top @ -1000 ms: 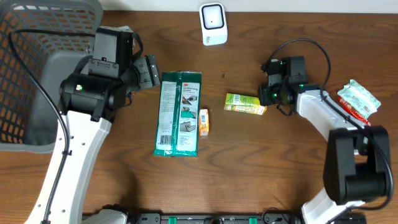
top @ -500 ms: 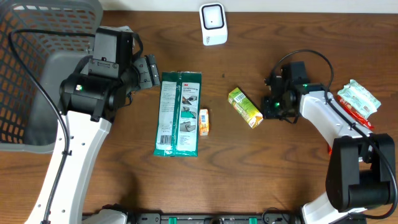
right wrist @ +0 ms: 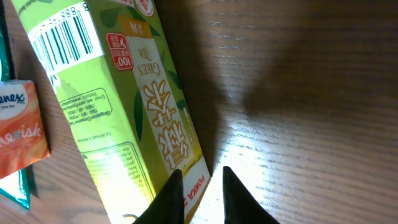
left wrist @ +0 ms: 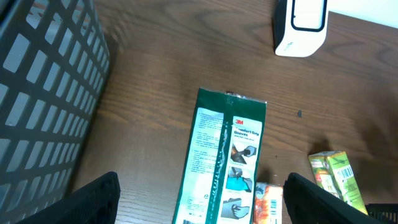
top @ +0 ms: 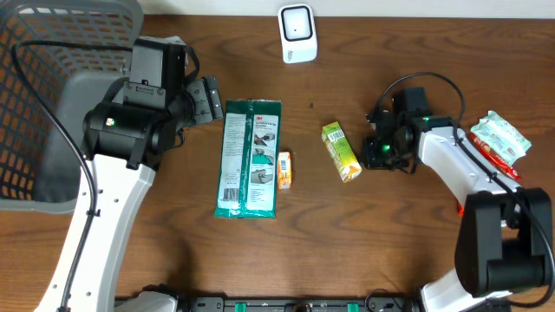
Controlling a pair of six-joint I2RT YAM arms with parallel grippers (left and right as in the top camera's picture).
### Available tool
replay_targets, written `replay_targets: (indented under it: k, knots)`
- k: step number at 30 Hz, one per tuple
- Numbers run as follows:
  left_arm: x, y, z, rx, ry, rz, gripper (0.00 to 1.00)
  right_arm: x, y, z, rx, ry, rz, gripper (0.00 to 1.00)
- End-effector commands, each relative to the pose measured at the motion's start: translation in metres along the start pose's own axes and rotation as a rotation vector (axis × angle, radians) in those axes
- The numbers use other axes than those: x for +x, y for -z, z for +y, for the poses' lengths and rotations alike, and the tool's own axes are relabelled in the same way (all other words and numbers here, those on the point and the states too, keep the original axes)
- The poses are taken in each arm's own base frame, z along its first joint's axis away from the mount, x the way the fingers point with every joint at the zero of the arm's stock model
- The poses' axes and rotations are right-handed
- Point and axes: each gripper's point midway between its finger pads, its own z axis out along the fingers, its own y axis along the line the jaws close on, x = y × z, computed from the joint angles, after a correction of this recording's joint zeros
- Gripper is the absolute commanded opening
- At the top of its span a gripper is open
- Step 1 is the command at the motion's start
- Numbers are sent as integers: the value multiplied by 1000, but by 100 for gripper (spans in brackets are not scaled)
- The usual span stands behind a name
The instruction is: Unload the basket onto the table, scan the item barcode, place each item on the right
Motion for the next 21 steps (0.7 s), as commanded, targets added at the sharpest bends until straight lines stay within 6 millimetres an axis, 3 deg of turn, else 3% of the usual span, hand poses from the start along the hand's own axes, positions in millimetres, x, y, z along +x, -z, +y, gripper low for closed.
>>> replay_targets:
  k: [1, 2, 4, 8, 12, 21]
  knots:
    - [-2, 0, 2, -8, 5, -3, 84, -29, 42, 18, -7, 74, -135, 27]
    - [-2, 0, 2, -8, 5, -3, 84, -33, 53, 22, -8, 97, -162, 32]
    - [-2, 0, 2, -8, 5, -3, 84, -36, 72, 30, -8, 137, -199, 51]
    - [-2, 0, 2, -8, 5, -3, 84, -23, 81, 43, -12, 194, -176, 63]
    - [-2, 0, 2, -8, 5, -3, 84, -5, 64, 52, 0, 250, -96, 68]
    - [-2, 0, 2, -8, 5, -3, 85, 12, 18, 36, 208, 321, 30, 63]
